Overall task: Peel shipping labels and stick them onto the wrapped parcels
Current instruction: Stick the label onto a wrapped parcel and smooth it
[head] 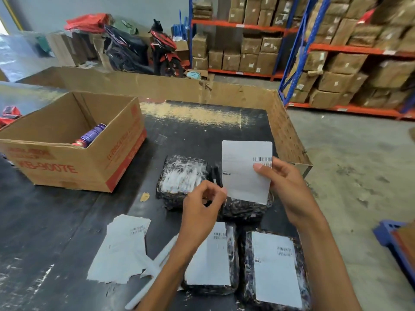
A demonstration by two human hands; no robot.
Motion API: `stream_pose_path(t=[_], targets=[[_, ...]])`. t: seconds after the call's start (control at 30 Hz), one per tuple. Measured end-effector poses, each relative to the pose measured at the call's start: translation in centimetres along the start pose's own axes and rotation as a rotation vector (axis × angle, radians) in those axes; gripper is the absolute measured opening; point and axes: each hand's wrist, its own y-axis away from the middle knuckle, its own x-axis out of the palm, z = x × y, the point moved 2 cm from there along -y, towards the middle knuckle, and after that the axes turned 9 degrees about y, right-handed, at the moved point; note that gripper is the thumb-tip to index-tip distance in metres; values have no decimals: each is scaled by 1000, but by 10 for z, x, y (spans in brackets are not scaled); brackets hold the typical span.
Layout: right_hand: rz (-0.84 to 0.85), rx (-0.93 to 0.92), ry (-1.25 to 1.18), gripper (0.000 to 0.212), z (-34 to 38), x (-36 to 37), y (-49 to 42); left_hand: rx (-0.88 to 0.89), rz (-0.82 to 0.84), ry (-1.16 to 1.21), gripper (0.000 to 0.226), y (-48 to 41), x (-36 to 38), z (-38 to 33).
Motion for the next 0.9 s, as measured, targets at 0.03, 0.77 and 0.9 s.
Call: stream_pose_path(t=[0.03,0.77,0.9], targets=[[1,8,-14,17,1,-5,-2,-4,-38,20,11,-4,5,-1],[-28,122,985,47,-115,-1,-111,1,-58,-766,23,-66,65,68],[-137,90,949,61,-119,4,-110,3,59,-879,26,-73,64,67]])
